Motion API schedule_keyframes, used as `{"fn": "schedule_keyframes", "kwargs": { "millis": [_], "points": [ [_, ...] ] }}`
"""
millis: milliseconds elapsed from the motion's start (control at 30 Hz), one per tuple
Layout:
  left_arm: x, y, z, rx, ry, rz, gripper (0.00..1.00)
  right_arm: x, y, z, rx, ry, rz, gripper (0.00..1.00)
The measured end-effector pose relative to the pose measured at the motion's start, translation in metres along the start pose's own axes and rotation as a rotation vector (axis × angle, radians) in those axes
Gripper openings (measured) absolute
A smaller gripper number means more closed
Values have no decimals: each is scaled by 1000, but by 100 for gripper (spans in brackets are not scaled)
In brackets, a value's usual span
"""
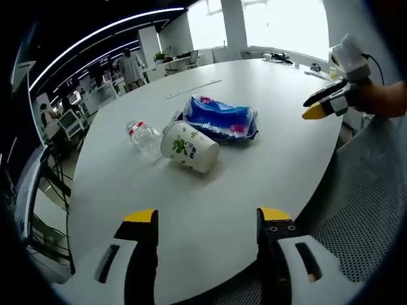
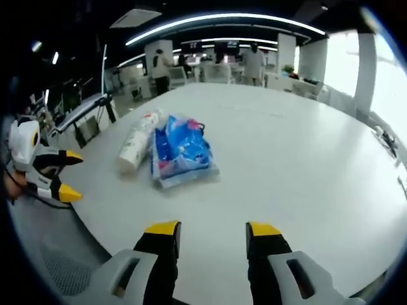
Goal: Arrange the tabletop items into an orderly group along one side of the table until the central work area is clear of visible clutter.
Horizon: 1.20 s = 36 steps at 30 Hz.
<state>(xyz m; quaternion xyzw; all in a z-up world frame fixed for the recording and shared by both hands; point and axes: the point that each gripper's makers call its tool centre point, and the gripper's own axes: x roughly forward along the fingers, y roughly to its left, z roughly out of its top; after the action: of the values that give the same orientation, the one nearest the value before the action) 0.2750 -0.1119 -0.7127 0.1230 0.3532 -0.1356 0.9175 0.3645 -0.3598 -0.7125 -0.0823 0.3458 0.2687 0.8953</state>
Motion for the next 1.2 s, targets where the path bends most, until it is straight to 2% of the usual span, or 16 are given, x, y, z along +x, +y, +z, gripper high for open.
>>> {"fn": "schedule_keyframes", "kwargs": {
  "millis": [367, 1000, 1200],
  "points": [
    [0, 1, 0, -2, -4, 3, 62, 1, 2, -1, -9, 9, 10, 39],
    [2, -3, -4, 6, 24, -12, 61, 0, -2, -1, 19, -1, -1, 38],
    [0, 2, -2, -32, 15, -11, 61, 0, -3, -1, 27, -1, -2, 38]
  ]
}}
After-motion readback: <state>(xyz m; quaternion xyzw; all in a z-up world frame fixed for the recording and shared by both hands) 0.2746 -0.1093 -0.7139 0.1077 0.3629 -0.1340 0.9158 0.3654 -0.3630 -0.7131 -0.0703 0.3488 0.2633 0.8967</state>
